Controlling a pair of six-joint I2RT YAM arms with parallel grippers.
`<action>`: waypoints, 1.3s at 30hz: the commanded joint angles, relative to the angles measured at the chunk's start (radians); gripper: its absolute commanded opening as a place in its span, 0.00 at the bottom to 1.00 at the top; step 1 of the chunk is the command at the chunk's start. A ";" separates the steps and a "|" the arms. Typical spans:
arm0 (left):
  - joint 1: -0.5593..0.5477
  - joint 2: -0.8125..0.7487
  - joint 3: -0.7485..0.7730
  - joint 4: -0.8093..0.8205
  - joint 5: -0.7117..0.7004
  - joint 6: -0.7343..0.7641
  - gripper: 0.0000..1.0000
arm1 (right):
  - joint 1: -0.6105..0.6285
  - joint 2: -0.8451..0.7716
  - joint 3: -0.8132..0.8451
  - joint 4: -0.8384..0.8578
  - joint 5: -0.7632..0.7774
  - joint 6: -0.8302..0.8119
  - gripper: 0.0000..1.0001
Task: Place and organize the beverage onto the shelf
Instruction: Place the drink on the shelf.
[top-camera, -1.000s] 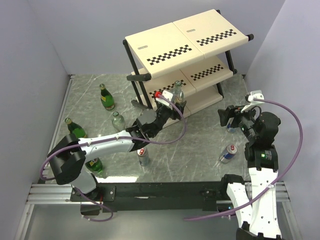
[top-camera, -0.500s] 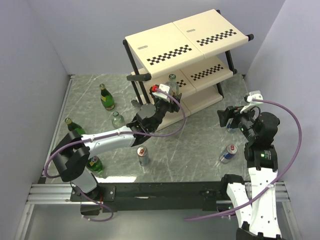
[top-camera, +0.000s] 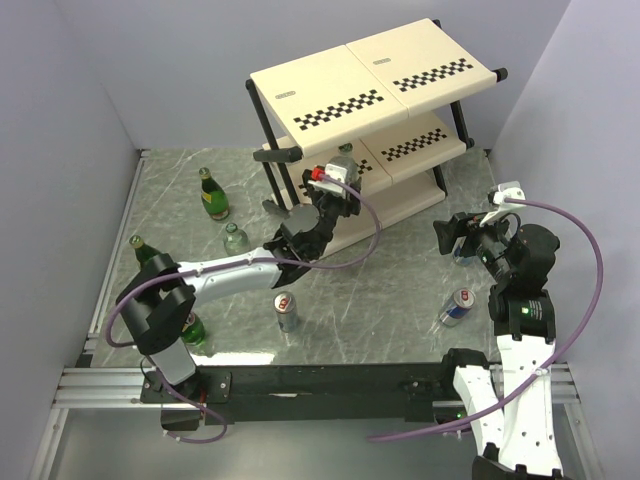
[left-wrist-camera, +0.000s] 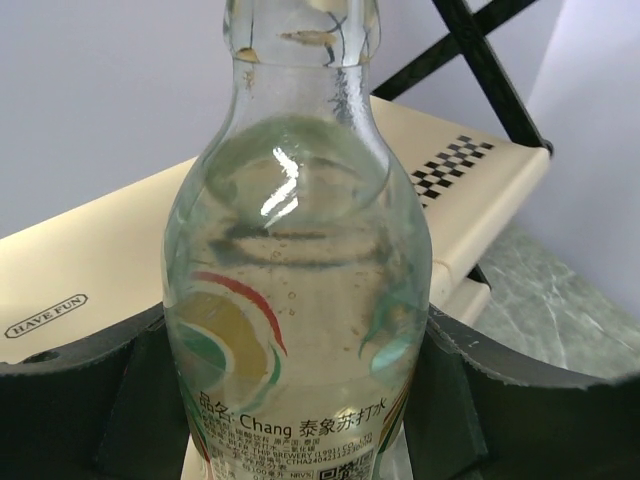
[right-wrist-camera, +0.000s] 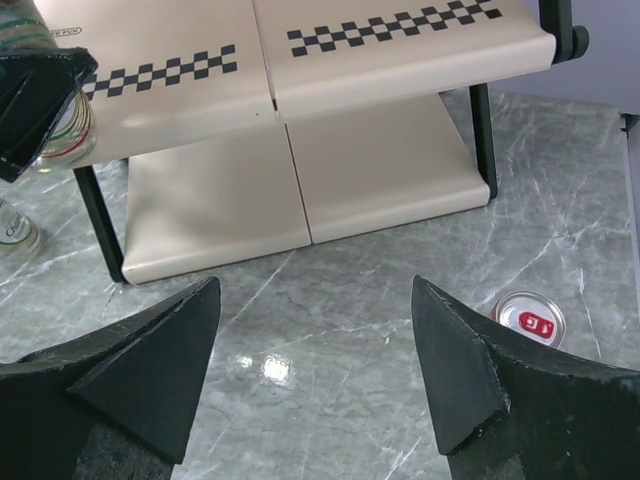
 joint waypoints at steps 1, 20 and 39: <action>0.007 -0.016 0.101 0.226 -0.050 0.029 0.00 | -0.004 -0.002 0.006 0.033 -0.006 -0.007 0.83; 0.028 0.090 0.174 0.312 -0.146 0.084 0.00 | -0.002 -0.002 0.006 0.026 -0.009 -0.010 0.83; 0.044 0.179 0.202 0.416 -0.242 0.152 0.00 | -0.002 -0.002 0.009 0.025 -0.014 -0.013 0.82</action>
